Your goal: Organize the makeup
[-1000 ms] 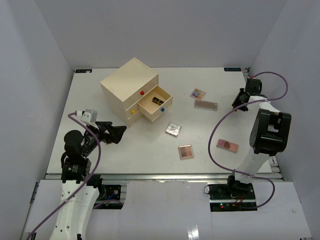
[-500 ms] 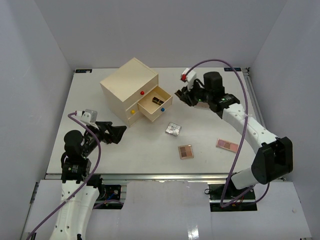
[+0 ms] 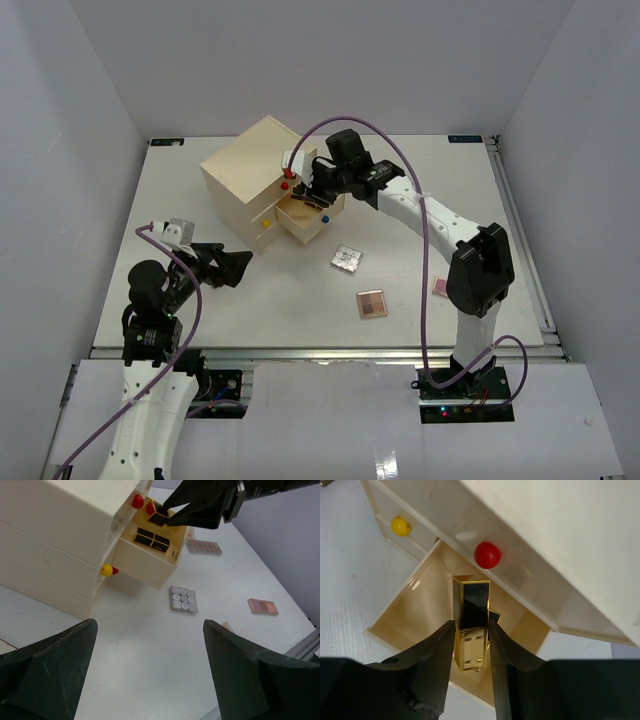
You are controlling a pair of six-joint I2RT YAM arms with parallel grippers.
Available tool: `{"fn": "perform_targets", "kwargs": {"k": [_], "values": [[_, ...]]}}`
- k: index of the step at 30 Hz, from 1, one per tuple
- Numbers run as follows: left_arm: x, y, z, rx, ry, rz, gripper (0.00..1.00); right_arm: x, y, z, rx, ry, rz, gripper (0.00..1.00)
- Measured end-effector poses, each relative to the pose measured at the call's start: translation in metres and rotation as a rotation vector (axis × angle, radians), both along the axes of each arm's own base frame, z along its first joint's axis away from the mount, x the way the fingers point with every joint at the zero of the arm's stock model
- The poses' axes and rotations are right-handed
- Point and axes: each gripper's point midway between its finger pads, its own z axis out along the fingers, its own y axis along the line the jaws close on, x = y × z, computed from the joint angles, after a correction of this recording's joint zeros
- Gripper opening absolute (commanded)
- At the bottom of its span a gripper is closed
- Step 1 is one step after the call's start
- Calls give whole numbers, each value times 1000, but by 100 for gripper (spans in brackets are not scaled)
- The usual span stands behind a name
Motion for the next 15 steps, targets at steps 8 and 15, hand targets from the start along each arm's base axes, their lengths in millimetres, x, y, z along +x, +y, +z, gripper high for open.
{"fn": "perform_targets", "kwargs": {"k": [8, 15], "values": [[1, 0, -1, 0, 4, 0, 98, -2, -7, -15, -35, 15, 3, 56], [15, -2, 25, -4, 43, -11, 93, -24, -32, 28, 142, 20, -76, 14]]}}
